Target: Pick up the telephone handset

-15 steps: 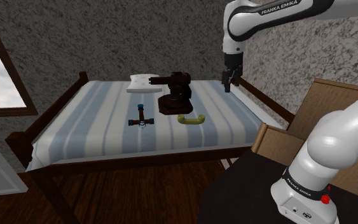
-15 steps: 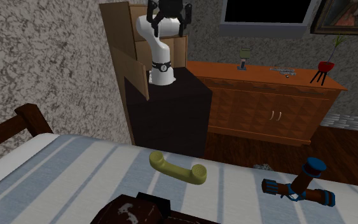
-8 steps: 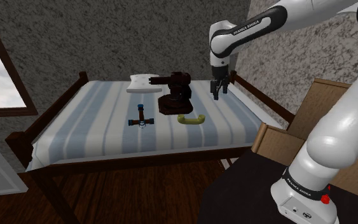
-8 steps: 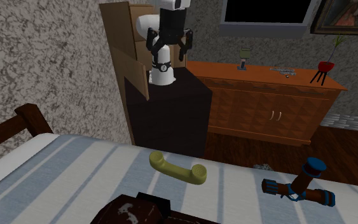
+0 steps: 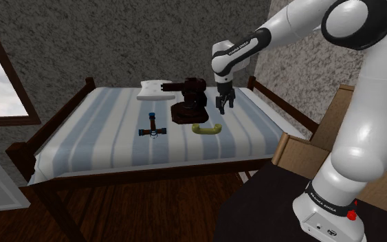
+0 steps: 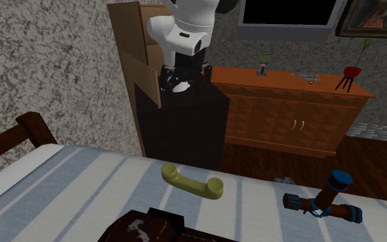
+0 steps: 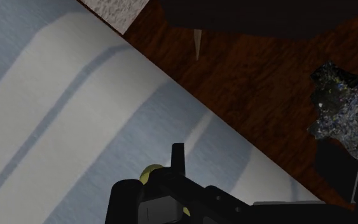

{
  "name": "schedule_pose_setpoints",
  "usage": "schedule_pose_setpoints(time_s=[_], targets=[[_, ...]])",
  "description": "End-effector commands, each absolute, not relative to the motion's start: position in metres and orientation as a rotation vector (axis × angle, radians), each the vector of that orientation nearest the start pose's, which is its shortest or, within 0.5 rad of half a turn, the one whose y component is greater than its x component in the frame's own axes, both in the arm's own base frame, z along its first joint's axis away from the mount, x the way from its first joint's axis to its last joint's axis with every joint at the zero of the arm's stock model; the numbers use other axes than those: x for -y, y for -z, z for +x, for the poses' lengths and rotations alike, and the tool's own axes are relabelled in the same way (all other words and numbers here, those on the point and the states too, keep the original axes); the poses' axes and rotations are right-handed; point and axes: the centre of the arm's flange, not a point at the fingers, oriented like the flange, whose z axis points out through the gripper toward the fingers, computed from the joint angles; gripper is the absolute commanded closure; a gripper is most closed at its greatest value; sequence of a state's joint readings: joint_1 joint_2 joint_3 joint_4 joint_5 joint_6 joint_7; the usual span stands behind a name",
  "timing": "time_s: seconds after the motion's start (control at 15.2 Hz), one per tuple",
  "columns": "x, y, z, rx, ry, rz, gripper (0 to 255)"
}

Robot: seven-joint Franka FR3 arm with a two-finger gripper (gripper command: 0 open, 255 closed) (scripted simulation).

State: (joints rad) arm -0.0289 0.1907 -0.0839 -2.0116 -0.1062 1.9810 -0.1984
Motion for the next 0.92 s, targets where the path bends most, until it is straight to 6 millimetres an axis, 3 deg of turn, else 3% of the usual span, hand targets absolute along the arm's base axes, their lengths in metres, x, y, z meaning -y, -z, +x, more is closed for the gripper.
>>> schedule_pose_setpoints(time_s=[0.0, 0.86], targets=[[0.075, -0.322, 0.575, 0.229, -0.392, -3.184, 0], [0.103, -0.189, 0.691, 0.281, -0.488, -3.178, 0]])
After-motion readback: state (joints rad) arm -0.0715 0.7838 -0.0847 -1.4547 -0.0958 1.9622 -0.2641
